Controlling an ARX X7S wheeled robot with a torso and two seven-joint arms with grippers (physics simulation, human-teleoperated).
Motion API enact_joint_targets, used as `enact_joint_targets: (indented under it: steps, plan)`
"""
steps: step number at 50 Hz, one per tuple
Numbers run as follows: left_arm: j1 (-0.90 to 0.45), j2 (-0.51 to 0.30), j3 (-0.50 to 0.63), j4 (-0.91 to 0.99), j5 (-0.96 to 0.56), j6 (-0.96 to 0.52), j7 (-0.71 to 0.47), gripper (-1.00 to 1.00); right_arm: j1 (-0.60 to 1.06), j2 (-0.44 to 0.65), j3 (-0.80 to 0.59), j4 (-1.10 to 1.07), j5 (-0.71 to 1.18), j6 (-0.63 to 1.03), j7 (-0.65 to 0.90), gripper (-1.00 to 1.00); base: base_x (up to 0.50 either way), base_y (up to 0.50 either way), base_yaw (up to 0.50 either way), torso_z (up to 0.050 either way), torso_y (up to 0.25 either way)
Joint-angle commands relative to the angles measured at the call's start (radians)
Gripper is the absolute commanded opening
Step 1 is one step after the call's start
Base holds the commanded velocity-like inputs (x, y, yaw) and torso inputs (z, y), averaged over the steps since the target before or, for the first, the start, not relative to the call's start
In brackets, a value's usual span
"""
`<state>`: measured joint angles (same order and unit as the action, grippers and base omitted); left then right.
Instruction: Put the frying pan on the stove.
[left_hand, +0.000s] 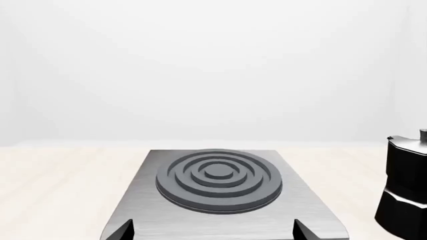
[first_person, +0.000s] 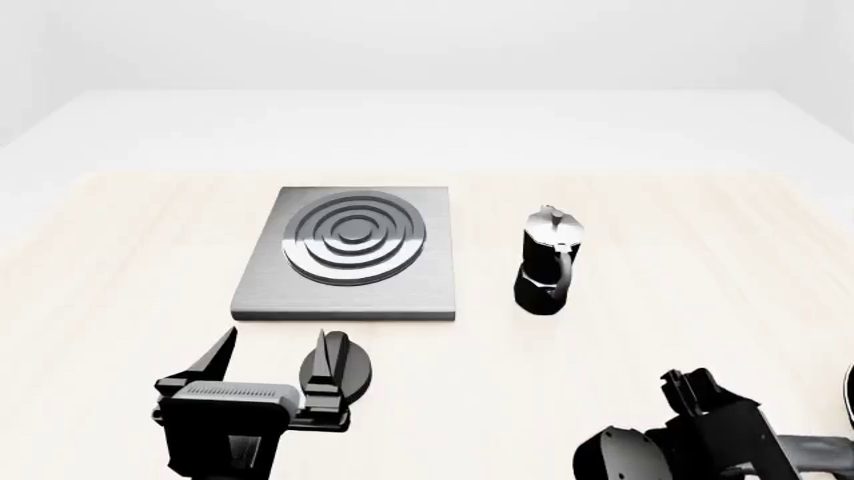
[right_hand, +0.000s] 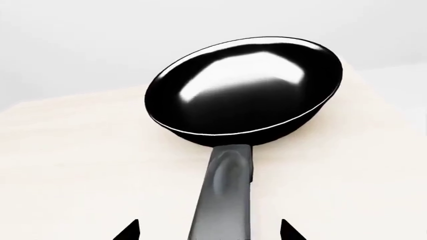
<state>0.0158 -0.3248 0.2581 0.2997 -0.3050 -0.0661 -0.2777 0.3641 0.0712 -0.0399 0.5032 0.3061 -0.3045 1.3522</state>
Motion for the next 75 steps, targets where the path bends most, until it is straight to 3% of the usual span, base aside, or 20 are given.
enact_joint_targets:
  steps: [1,27,28,46,75]
  plan:
    - [0.002,-0.004,0.004,0.008,0.0,-0.004,-0.007,1.0,-0.008,0.012,0.01,0.025,0.029,-0.016,-0.014,1.0,0.0,0.0,0.0,0.0,0.0]
    - [-0.002,-0.009,0.014,0.008,0.0,-0.003,-0.014,1.0,-0.002,0.015,-0.001,0.057,0.064,-0.034,-0.031,1.0,0.0,0.0,0.0,0.0,0.0]
    - [-0.002,-0.009,0.014,0.008,0.0,-0.002,-0.014,1.0,-0.003,0.015,-0.002,0.054,0.062,-0.032,-0.027,-1.0,0.0,0.0,0.0,0.0,0.0]
    - [-0.002,-0.012,0.019,0.01,-0.002,0.0,-0.019,1.0,-0.025,0.026,-0.016,0.009,0.068,-0.025,-0.019,-1.0,0.0,0.0,0.0,0.0,0.0]
    - [-0.006,-0.016,0.042,0.025,0.008,-0.013,-0.031,1.0,-0.101,0.09,-0.135,-0.417,-0.036,0.152,0.035,-1.0,0.0,0.0,0.0,0.0,0.0]
